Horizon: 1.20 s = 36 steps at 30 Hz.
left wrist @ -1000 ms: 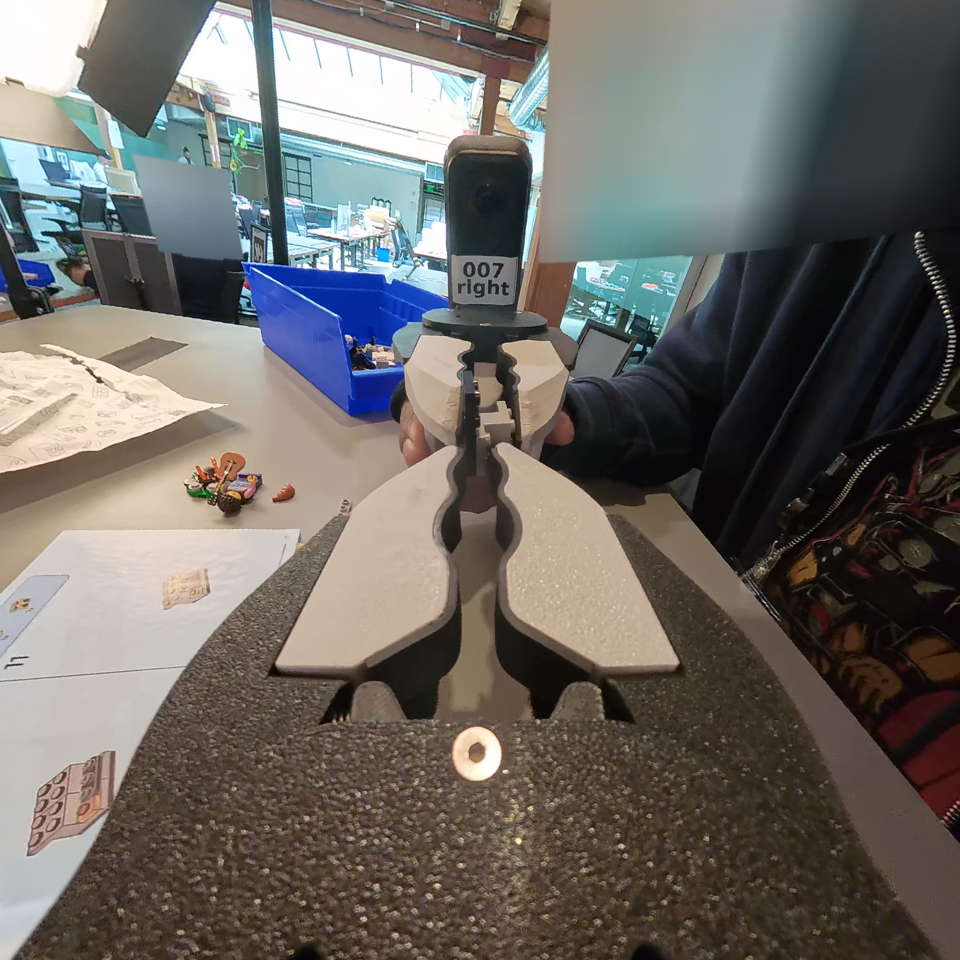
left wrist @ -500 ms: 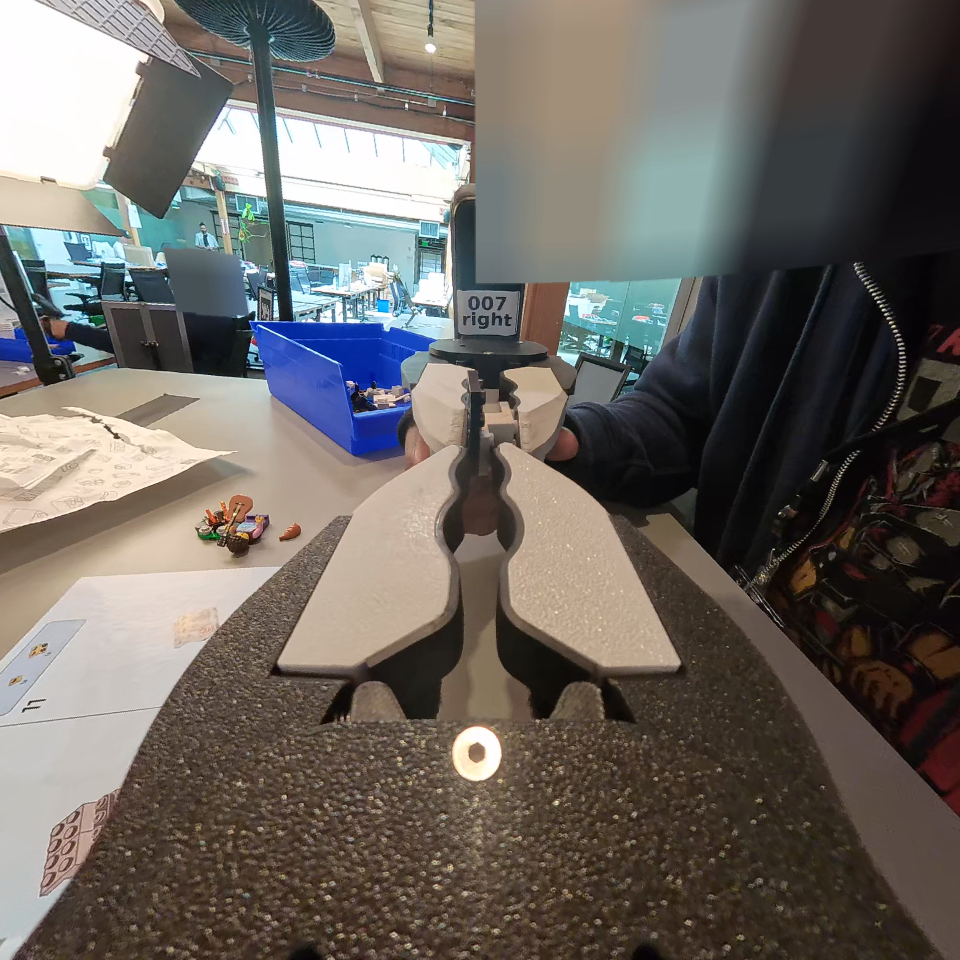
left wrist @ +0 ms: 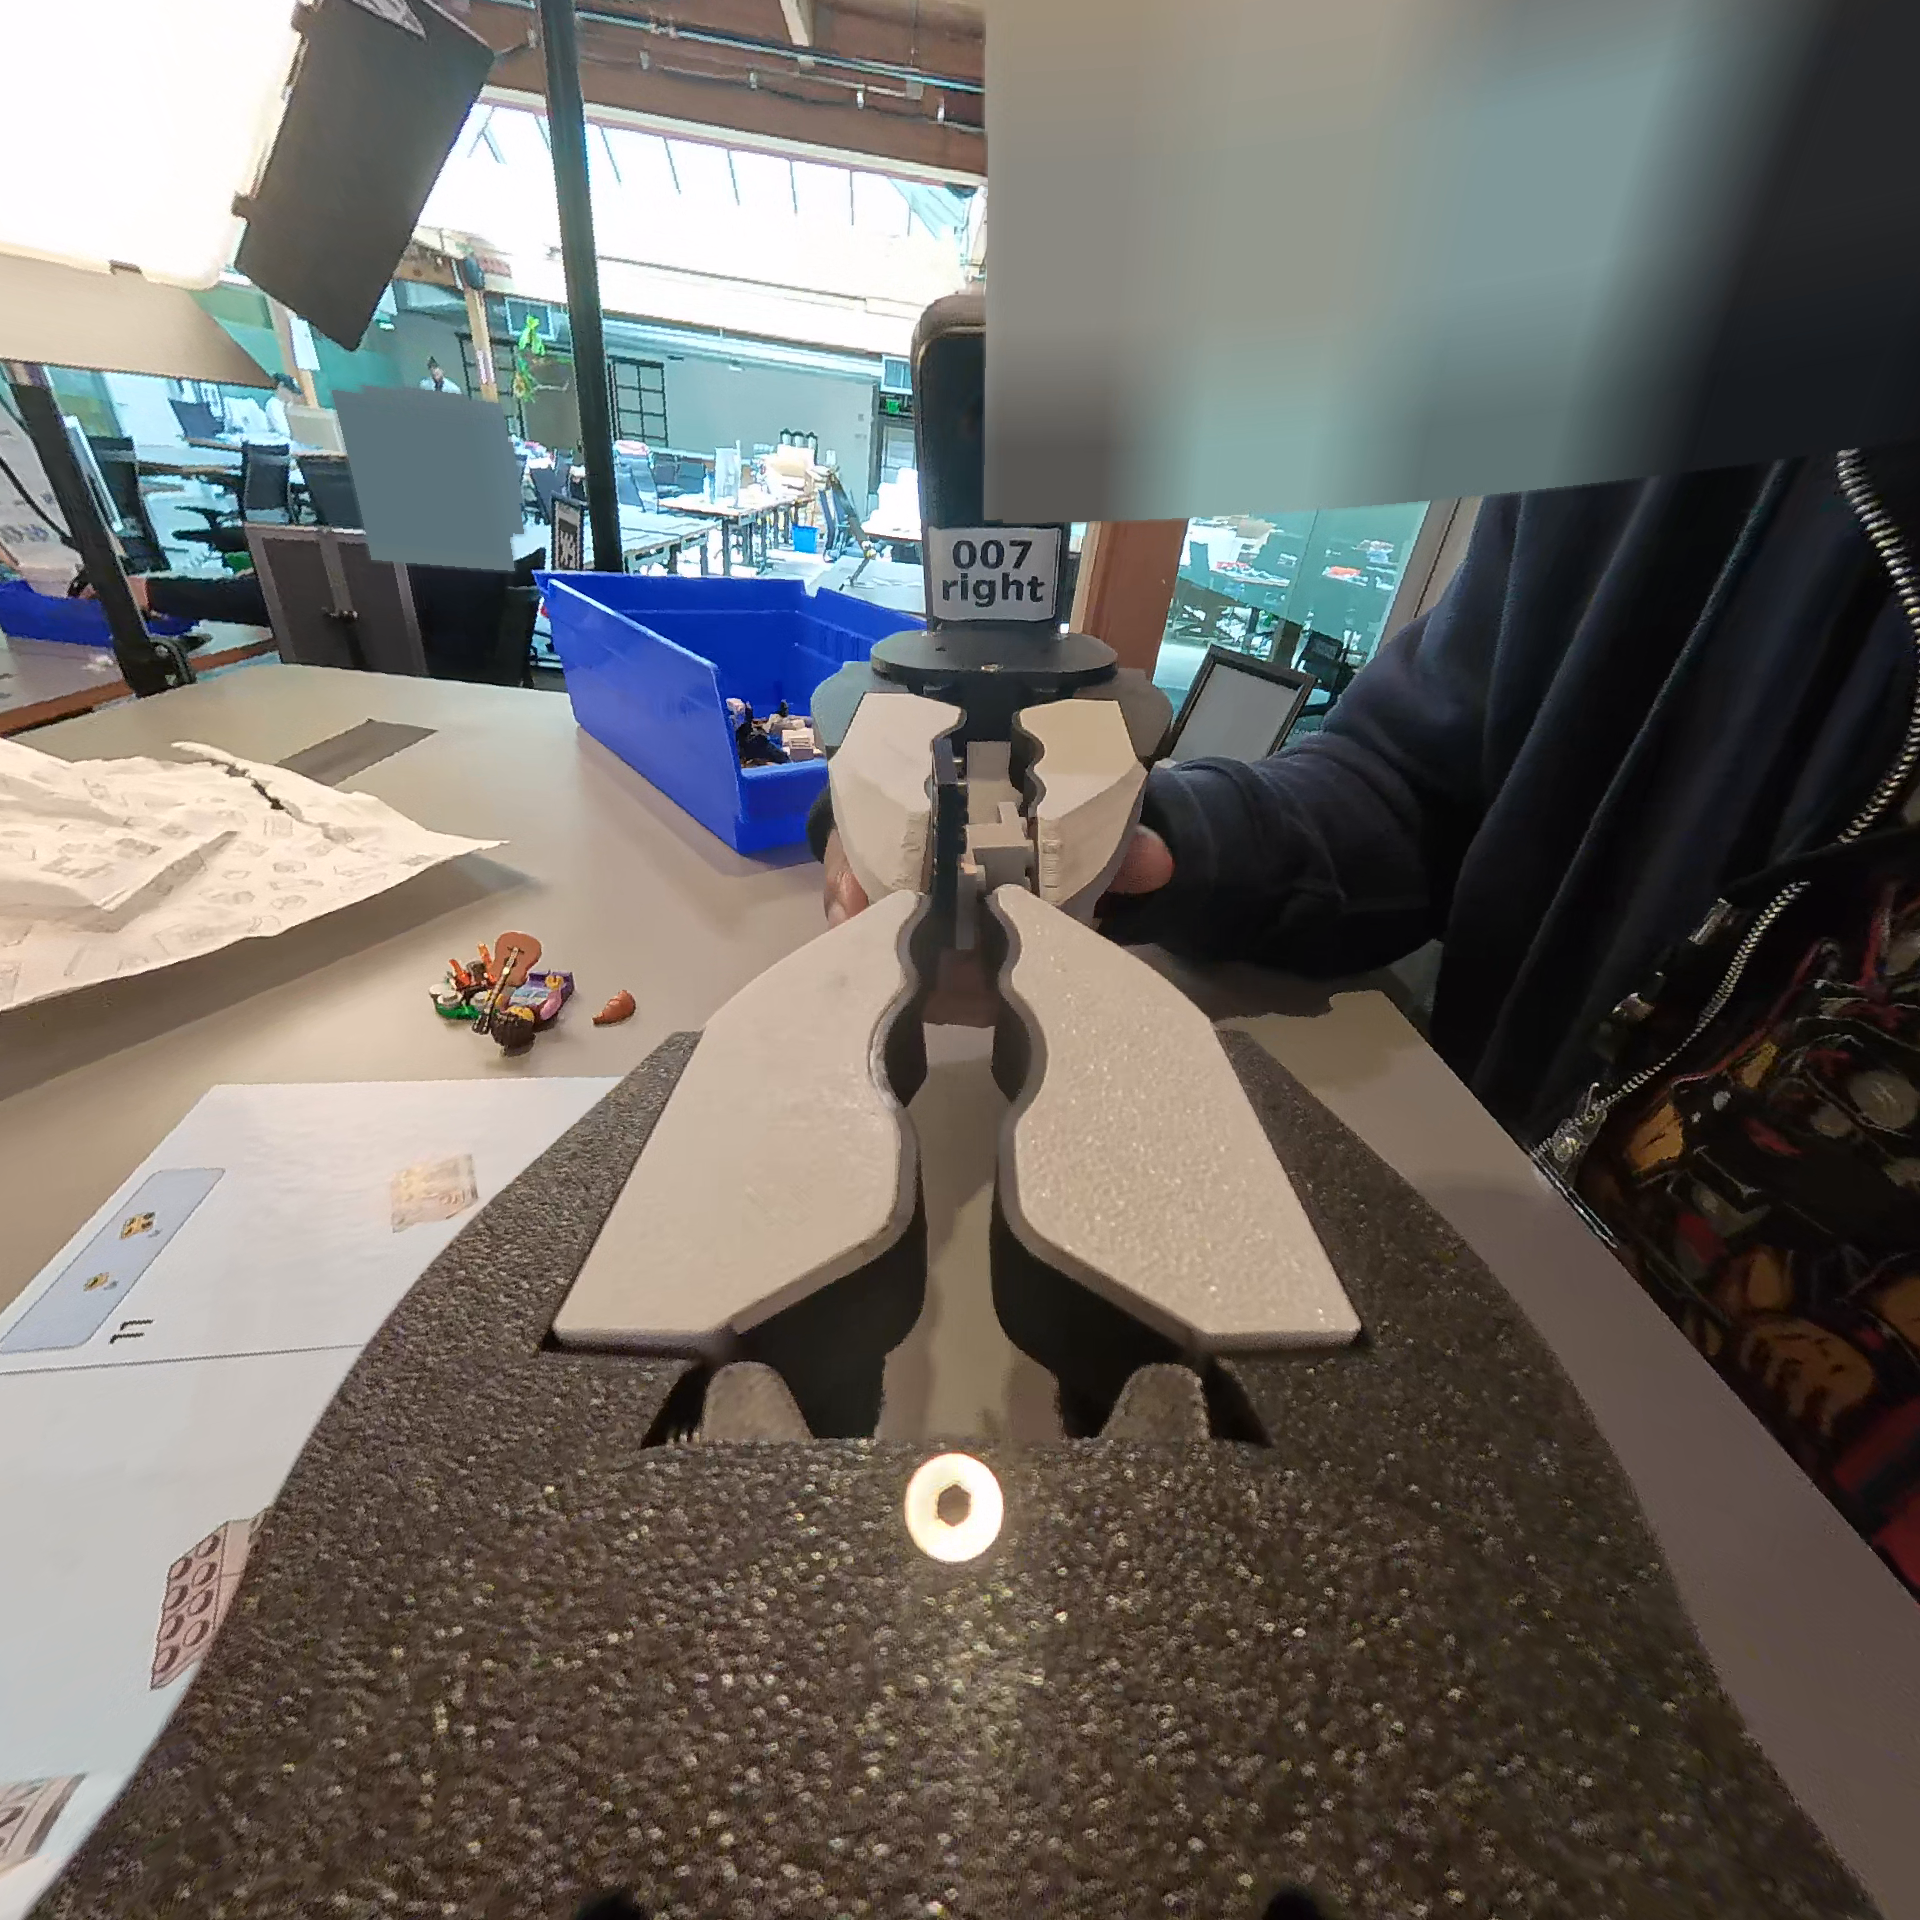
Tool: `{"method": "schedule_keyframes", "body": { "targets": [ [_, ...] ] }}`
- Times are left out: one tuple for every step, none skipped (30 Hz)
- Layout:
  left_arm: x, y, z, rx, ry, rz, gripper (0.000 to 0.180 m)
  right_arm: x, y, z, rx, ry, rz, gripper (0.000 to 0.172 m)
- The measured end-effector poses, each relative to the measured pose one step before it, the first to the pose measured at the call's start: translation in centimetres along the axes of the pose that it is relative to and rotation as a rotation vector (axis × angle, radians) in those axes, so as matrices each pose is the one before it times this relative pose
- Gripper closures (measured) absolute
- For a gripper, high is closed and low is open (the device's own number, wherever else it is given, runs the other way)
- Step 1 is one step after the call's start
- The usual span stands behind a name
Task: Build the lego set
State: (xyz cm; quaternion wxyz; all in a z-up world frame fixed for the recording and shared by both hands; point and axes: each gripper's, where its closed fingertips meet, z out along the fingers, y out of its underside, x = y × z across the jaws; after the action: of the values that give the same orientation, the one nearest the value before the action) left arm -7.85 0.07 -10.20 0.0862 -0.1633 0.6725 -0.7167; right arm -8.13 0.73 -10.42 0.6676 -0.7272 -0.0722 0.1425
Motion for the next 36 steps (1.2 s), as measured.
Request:
{"method": "schedule_keyframes", "body": {
  "targets": [
    [-0.112,0.15,-0.002,-0.0109,-0.0097,0.0049,0.173,0.218,0.024,-0.071,0.0024,0.0073,0.0105,0.152],
    [-0.048,0.064,-0.053,-0.0078,-0.0045,0.0022,0.173,0.039,-0.102,-0.089,0.0115,-0.0048,0.0131,0.147],
    [-0.033,0.029,-0.05,-0.0053,-0.0033,0.0001,0.173,-0.208,-0.122,-0.076,0.0106,-0.0228,0.0171,0.147],
    [0.034,0.115,0.006,-0.0099,0.0004,0.0035,0.173,-0.132,-0.033,0.004,0.0034,-0.0134,0.0114,0.147],
    [0.089,0.15,0.058,-0.0116,0.003,0.0039,0.173,-0.047,0.092,0.054,-0.0049,-0.0024,0.0012,0.147],
    [0.13,0.103,0.097,-0.0091,0.0059,0.0001,0.173,-0.055,0.166,0.081,-0.0086,-0.0009,-0.0022,0.15],
    [0.089,0.064,0.085,-0.0055,0.0035,-0.0009,0.173,-0.039,0.057,0.028,-0.0001,-0.0015,-0.0022,0.152],
    [0.016,-0.023,-0.001,0.0015,0.0011,-0.0039,0.173,-0.031,-0.005,-0.023,0.0028,-0.0038,-0.001,0.153],
    [-0.018,0.034,0.003,-0.0036,-0.001,-0.0021,0.173,0.032,0.038,-0.021,-0.002,-0.0015,0.0002,0.153],
    [-0.099,0.056,0.022,-0.0044,-0.0072,0.0005,0.173,0.104,0.043,-0.017,-0.0019,0.0025,0.0006,0.153],
    [-0.089,0.035,0.021,-0.0036,-0.0059,0.0,0.173,0.125,0.019,-0.009,0.0001,0.0048,0.0002,0.153],
    [-0.118,0.043,0.025,-0.0048,-0.0062,-0.0048,0.173,0.115,0.039,-0.029,0.0014,0.005,-0.0017,0.153],
    [-0.055,0.055,0.036,-0.0057,-0.0004,-0.0127,0.173,0.018,0.031,-0.019,0.0027,-0.0022,-0.0011,0.153],
    [0.033,0.026,0.007,-0.0031,0.0022,-0.0032,0.173,-0.062,-0.008,-0.011,0.0057,-0.0069,0.0023,0.153],
    [0.016,-0.054,-0.009,0.0001,-0.0048,0.0079,0.173,-0.026,-0.062,0.008,0.0065,-0.0043,0.0035,0.153],
    [0.016,-0.071,-0.018,0.001,0.0001,-0.0007,0.173,-0.032,-0.057,0.01,0.002,-0.0022,0.0011,0.153],
    [0.055,-0.016,-0.02,-0.0001,0.0054,-0.0062,0.173,-0.047,0.019,0.018,-0.0052,-0.002,0.0001,0.153],
    [0.038,0.066,-0.02,-0.0025,0.009,-0.0155,0.173,0.071,0.095,0.016,-0.0097,0.0041,0.0043,0.153],
    [-0.09,0.089,0.009,-0.0035,0.0019,-0.0165,0.173,0.179,0.112,0.003,-0.0091,0.0067,0.0145,0.153],
    [-0.103,0.095,0.015,-0.0028,0.0,-0.0186,0.173,0.066,0.145,-0.02,-0.0088,-0.007,0.0262,0.153],
    [0.038,0.121,-0.028,-0.0056,0.0118,-0.0212,0.172,0.112,0.193,-0.079,-0.0113,-0.0089,0.0333,0.153],
    [-0.204,-0.107,-0.206,0.0034,-0.0075,-0.015,0.16,0.383,0.203,-0.158,-0.0129,0.0088,0.0408,0.153],
    [-0.294,-0.366,-0.409,0.0161,-0.0173,-0.0098,0.146,0.327,0.3,-0.165,-0.0196,0.004,0.0542,0.153],
    [-0.171,-0.541,-0.557,0.0261,-0.0078,-0.0115,0.138,-0.191,0.552,-0.086,-0.0365,-0.0328,0.0677,0.153],
    [-0.265,-0.729,-0.632,0.0354,-0.0149,-0.0094,0.135,-0.497,0.921,0.058,-0.0615,-0.0511,0.0745,0.153],
    [-0.396,-0.881,-0.618,0.0449,-0.0276,-0.0006,0.134,-0.305,1.284,0.211,-0.0819,-0.0319,0.0637,0.153],
    [-0.258,-0.834,-0.523,0.0431,-0.021,0.0059,0.134,-0.149,1.521,0.361,-0.0892,-0.0164,0.0426,0.153],
    [-0.011,-0.619,-0.399,0.0311,-0.0062,0.0075,0.134,0.049,1.543,0.513,-0.0854,-0.0039,0.0369,0.153],
    [-0.093,-0.366,-0.266,0.0143,-0.0108,0.0055,0.135,0.468,1.272,0.589,-0.0676,0.0221,0.0373,0.153],
    [-0.182,-0.204,-0.166,0.005,-0.0172,0.0077,0.135,0.555,0.92,0.594,-0.0478,0.032,0.0271,0.153],
    [-0.009,-0.132,-0.094,0.0045,-0.0068,0.0115,0.136,0.2,0.836,0.595,-0.0462,0.0155,0.0156,0.153],
    [0.087,-0.062,-0.024,0.0042,0.001,0.0099,0.138,0.058,0.859,0.531,-0.0528,0.0116,0.0049,0.153],
    [0.057,0.016,0.017,0.0008,0.0015,0.005,0.14,0.063,0.42,0.325,-0.0314,0.0226,-0.0072,0.153],
    [0.075,0.097,0.064,-0.0037,0.005,0.002,0.141,0.009,0.04,0.076,-0.009,0.0266,-0.0131,0.153],
    [0.113,0.162,0.079,-0.0062,0.0081,0.001,0.141,0.221,0.14,0.022,-0.015,0.0374,-0.0094,0.153],
    [0.079,0.155,0.074,-0.0055,0.0055,0.0032,0.142,0.389,0.136,-0.023,-0.0134,0.0445,-0.0048,0.153]
  ]
}}
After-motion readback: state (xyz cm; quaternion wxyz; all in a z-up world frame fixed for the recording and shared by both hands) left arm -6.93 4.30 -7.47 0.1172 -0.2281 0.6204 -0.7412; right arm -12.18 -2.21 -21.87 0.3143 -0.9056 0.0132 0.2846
